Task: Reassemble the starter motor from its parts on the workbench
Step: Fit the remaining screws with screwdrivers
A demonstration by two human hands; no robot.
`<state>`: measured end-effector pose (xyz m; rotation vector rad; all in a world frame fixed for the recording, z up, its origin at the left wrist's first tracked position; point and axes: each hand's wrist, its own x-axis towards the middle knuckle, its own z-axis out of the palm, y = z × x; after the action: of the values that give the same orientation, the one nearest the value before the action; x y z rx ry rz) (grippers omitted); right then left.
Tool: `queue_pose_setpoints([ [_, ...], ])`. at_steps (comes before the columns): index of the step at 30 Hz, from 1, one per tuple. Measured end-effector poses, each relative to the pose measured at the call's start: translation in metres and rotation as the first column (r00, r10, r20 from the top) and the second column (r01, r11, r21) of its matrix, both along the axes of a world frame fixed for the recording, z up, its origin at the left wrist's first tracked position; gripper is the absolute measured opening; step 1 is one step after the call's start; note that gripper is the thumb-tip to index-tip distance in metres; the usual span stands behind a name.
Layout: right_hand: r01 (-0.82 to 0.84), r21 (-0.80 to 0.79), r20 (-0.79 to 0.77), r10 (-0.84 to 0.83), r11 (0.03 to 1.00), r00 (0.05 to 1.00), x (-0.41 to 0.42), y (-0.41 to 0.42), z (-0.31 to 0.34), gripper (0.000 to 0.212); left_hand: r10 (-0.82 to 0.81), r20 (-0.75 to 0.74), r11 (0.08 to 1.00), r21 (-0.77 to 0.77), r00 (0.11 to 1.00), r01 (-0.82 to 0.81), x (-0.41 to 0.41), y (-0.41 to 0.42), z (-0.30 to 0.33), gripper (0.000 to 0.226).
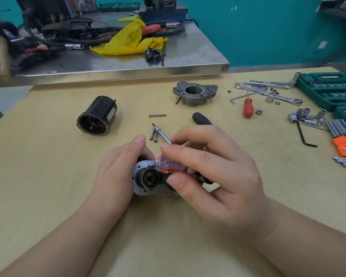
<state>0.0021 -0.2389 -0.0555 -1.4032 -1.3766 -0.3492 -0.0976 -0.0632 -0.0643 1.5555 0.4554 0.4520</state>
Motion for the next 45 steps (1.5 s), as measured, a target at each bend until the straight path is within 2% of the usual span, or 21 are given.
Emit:
queue_pose_setpoints([
  [6, 0.031, 0.015, 0.035, -0.032, 0.999, 0.999, -0.0013, 0.0022, 0.0016, 0.027, 0.022, -0.019, 0.997, 0.076, 1.0, -0.021, 0.0013, 0.0001, -0.0006, 0.07],
  [14, -0.008, 0.008, 0.033, 0.008, 1.0, 0.999, -0.0025, -0.0005, 0.0006, 0.026, 0.004, -0.011, 1.0, 0.021, 1.0, -0.004, 0.0005, -0.0011, -0.0007, 0.062],
  [28, 0.014, 0.016, 0.06, -0.014, 1.0, 0.998, -0.0016, 0.0002, 0.0011, 0.026, -0.01, 0.005, 0.999, 0.045, 1.0, 0.01, 0.0001, -0.002, 0.0018, 0.066],
  [37, -0.025, -0.003, 0.009, 0.025, 1.0, 1.0, -0.0008, -0.0009, -0.0011, 0.025, -0.009, -0.001, 0.999, 0.054, 1.0, 0.009, -0.0003, -0.0031, 0.0041, 0.064],
  [41, 0.011, 0.005, 0.027, -0.011, 1.0, 1.0, -0.0007, -0.0006, 0.0005, 0.023, -0.001, -0.018, 0.999, 0.038, 1.0, 0.002, -0.0001, -0.003, 0.0037, 0.069],
  [45, 0.027, 0.002, 0.004, -0.027, 1.0, 1.0, 0.0005, 0.0, 0.0002, 0.024, -0.01, -0.009, 0.998, 0.064, 1.0, 0.011, 0.001, -0.002, 0.0039, 0.064],
])
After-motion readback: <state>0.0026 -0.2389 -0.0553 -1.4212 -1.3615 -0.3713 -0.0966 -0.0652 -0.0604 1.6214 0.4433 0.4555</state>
